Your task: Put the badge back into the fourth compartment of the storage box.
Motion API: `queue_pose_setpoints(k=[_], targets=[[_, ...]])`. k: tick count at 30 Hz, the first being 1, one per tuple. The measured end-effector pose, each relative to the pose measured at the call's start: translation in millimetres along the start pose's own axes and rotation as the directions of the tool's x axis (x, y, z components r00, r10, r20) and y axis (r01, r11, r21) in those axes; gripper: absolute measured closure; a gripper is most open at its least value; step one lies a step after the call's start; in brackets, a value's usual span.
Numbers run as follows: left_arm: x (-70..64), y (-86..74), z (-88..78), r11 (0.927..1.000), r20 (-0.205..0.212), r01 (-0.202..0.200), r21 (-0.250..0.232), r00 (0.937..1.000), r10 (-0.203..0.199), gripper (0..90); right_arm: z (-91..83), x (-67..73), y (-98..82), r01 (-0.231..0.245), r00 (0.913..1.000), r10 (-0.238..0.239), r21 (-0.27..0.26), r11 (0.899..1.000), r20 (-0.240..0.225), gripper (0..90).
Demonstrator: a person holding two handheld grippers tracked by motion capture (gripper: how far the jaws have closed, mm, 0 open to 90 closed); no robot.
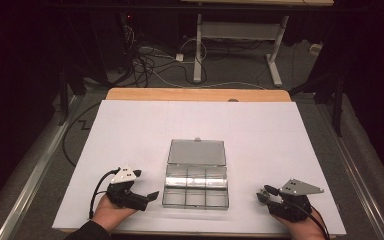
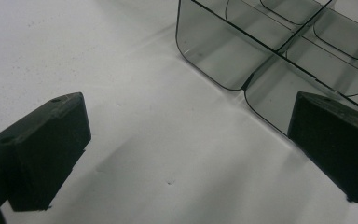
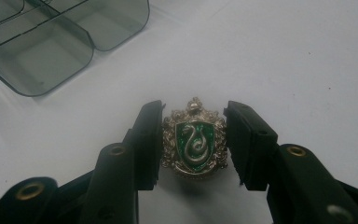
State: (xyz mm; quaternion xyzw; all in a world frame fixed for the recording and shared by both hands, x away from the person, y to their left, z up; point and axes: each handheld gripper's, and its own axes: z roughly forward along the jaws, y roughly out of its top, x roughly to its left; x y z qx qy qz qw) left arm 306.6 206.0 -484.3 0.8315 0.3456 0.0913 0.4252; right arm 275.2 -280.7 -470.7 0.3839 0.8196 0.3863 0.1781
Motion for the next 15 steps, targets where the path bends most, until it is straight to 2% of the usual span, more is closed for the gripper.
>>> queue_pose_setpoints(k=[15], targets=[[0.1, -0.6, -0.7, 0.9999, -0.007, 0.007, -0.007, 0.9999, -0.007, 0.0, 12.0, 13.0, 11.2, 0.019, 0.9986, -0.019, -0.004, 1.0, -0.049, 59.2]])
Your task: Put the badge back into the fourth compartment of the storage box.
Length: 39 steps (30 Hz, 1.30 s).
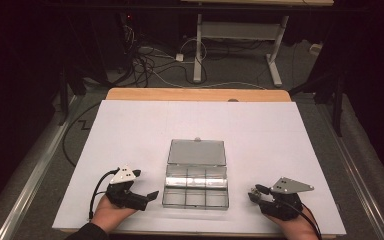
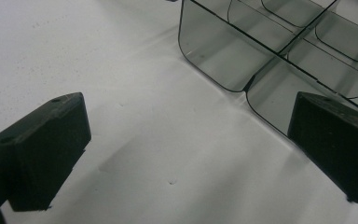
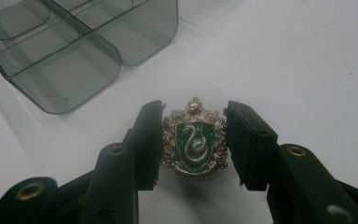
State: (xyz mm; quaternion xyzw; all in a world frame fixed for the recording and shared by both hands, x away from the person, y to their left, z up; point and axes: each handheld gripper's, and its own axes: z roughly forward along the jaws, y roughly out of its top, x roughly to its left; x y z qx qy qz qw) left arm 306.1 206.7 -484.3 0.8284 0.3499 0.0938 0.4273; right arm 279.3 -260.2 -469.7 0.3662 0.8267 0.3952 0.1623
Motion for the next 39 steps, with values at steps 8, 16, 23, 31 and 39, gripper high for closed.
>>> queue_pose_setpoints(k=[8, 16, 23, 31, 39], targets=[[0.0, -0.2, -0.3, 1.0, 0.002, -0.002, -0.002, 1.0, 0.002, 0.0, 5.7, 10.7, 6.7, 0.024, 0.9994, -0.024, -0.005, 1.0, -0.026, 59.2], [0.6, 0.1, -0.3, 1.0, 0.009, -0.002, 0.001, 1.0, 0.002, 0.0, 8.1, 17.4, 10.7, 0.035, 0.9987, -0.035, -0.01, 0.999, -0.036, 59.2], [0.9, 0.7, 0.7, 1.0, 0.011, 0.003, 0.01, 0.9999, -0.003, 0.0, 5.2, 18.8, 12.9, 0.025, 0.9991, -0.026, -0.027, 0.999, -0.035, 59.2], [-0.6, -0.1, -0.5, 0.9999, 0.006, -0.01, 0.003, 0.9999, 0.01, 0.0, -2.2, 16.4, 19.7, 0.024, 0.9992, -0.025, -0.054, 0.998, -0.031, 59.2], [-0.6, -0.3, -0.6, 1.0, 0.006, -0.004, -0.001, 1.0, 0.004, 0.0, -11.1, 20.3, 31.9, 0.037, 0.9984, -0.041, -0.095, 0.995, -0.038, 59.2]])
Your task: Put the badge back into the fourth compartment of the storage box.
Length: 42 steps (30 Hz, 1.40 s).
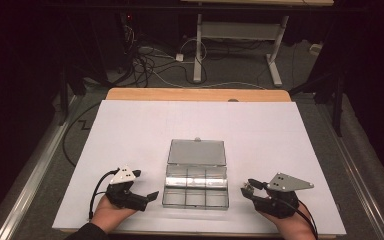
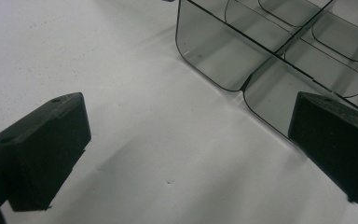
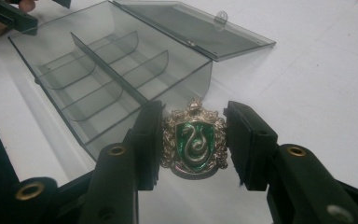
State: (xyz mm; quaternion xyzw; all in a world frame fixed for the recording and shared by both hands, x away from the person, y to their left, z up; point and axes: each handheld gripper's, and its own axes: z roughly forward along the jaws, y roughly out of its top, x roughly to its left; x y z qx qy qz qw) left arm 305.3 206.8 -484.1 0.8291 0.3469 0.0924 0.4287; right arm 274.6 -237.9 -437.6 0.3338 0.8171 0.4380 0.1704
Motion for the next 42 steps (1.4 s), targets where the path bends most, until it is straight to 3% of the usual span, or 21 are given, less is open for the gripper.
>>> queue_pose_setpoints(k=[18, 42], targets=[[0.6, 0.2, 0.4, 1.0, 0.006, 0.002, 0.002, 1.0, -0.003, 0.0, 16.8, 25.4, 16.4, 0.043, 0.9963, -0.044, -0.009, 0.999, -0.074, 59.1], [1.1, 0.6, 1.0, 1.0, 0.01, 0.006, 0.006, 0.9999, -0.006, 0.0, 52.3, 53.8, 32.4, 0.108, 0.9853, -0.101, 0.042, 0.993, -0.138, 59.1]])
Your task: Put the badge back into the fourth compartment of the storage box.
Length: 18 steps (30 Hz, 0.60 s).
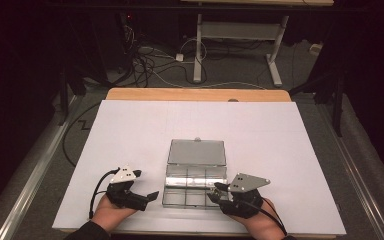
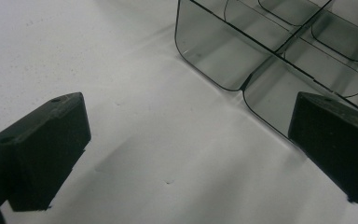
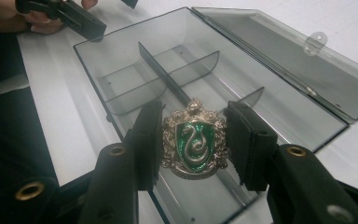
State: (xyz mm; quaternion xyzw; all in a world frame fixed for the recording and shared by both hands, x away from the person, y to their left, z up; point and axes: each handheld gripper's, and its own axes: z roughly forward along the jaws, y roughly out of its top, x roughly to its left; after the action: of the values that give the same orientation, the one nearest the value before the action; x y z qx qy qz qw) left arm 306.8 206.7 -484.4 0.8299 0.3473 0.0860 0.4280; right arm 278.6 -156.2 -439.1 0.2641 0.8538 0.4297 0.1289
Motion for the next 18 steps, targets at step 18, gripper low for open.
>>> queue_pose_setpoints(k=[18], targets=[[-0.1, 0.0, 0.1, 1.0, -0.001, -0.001, 0.0, 1.0, 0.001, 0.0, 29.7, 16.4, 16.7, 0.035, 0.998, -0.034, 0.017, 0.999, -0.053, 59.1]])
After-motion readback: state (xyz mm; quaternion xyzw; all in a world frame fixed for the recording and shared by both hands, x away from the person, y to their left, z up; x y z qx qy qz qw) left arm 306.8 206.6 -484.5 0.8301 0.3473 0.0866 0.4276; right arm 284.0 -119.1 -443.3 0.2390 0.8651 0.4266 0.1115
